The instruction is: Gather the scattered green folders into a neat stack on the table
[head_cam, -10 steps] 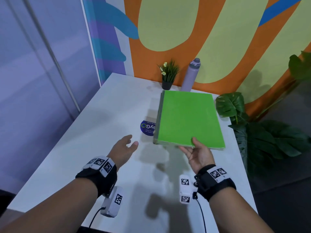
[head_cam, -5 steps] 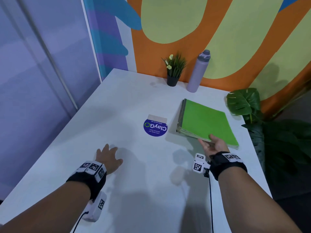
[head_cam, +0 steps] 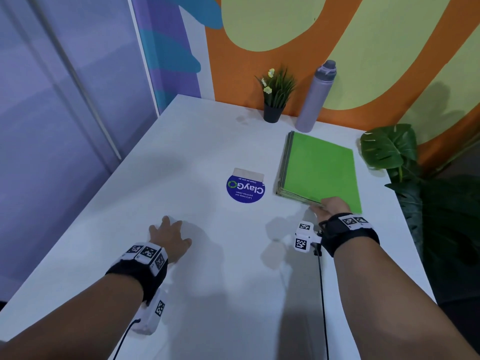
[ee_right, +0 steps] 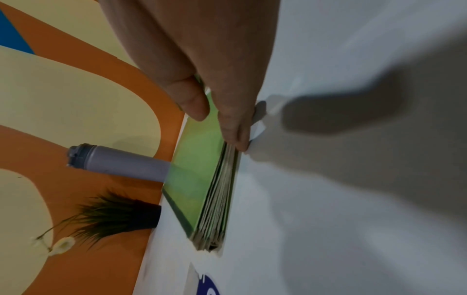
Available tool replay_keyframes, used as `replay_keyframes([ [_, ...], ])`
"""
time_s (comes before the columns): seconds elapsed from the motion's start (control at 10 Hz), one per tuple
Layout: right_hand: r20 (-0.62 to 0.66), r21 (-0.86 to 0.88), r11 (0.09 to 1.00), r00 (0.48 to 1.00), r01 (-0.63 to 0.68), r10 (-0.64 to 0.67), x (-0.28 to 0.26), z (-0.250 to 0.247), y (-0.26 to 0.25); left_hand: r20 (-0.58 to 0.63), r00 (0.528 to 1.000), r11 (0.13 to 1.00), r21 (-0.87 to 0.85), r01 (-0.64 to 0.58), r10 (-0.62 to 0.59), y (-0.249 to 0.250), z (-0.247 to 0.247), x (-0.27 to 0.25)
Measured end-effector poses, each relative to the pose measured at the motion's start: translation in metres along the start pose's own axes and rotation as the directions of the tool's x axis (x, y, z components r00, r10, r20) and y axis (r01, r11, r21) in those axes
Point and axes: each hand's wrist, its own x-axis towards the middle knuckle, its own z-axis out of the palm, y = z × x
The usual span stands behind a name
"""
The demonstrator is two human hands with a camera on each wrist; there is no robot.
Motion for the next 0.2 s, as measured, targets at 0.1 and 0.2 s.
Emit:
replay_keyframes([
  [0.1, 0.007, 0.186, 0.982, 1.0, -0.032, 0.031, -0.0189, -0.0021, -0.001, 0.0, 1.0, 1.0, 0.0, -0.008, 0.008, -0.0006, -0.0022, -0.0058],
  [0.2, 0.198, 0.461, 0.876, 0.979, -0.142, 0.054, -0.0276, -0.0036, 0.0035, 0.006, 1.0, 1.0, -0.025, -0.015, 0.015, -0.0028, -0.0064, -0.0107],
])
